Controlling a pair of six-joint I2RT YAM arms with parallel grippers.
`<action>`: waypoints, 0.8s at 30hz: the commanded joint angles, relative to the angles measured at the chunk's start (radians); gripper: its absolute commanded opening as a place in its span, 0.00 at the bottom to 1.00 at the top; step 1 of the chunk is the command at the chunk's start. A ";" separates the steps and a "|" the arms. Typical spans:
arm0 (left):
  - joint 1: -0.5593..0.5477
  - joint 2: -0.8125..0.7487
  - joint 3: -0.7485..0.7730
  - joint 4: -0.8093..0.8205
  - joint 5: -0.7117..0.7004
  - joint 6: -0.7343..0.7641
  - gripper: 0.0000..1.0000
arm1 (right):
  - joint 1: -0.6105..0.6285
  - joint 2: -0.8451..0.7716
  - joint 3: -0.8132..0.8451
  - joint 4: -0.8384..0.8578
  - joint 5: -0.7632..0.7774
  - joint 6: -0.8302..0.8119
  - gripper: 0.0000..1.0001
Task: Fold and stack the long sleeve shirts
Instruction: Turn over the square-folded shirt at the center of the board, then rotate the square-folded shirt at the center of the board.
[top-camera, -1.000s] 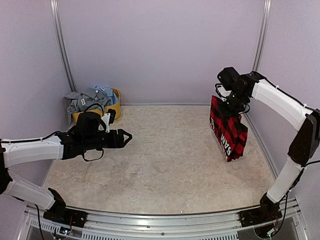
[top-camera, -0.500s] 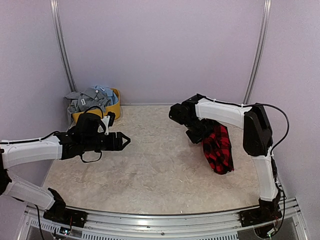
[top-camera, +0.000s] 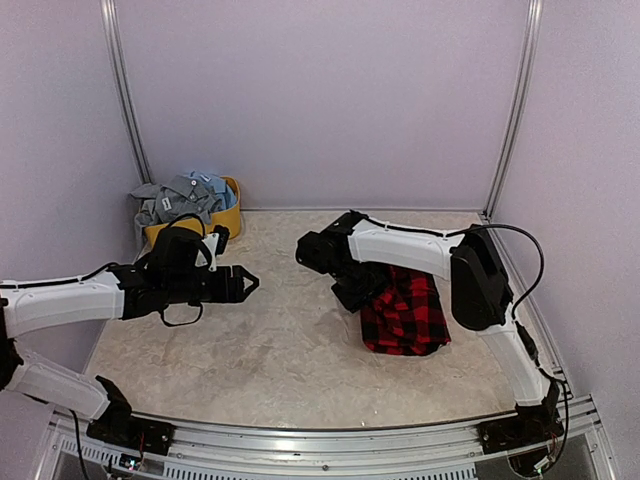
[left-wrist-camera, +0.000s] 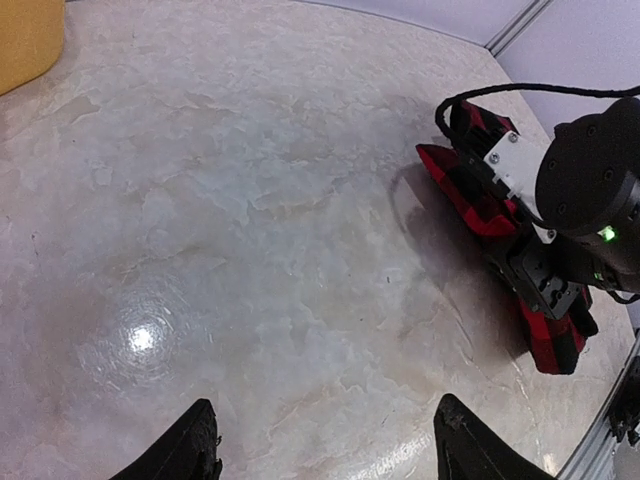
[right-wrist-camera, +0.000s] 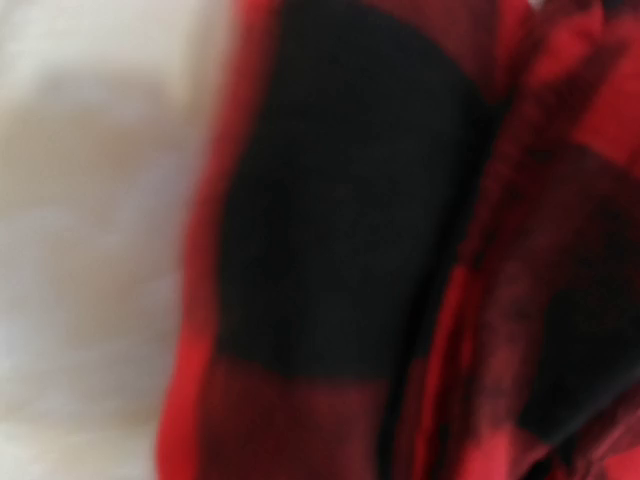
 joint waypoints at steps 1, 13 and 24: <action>0.007 -0.040 -0.020 -0.024 -0.054 -0.020 0.70 | 0.056 -0.010 0.075 0.012 -0.047 -0.012 0.61; 0.019 -0.047 -0.038 -0.028 -0.079 -0.045 0.70 | 0.071 -0.318 -0.205 0.376 -0.334 -0.147 0.82; 0.093 -0.062 -0.155 0.155 0.144 -0.203 0.87 | -0.233 -0.691 -0.707 0.726 -0.451 -0.207 0.82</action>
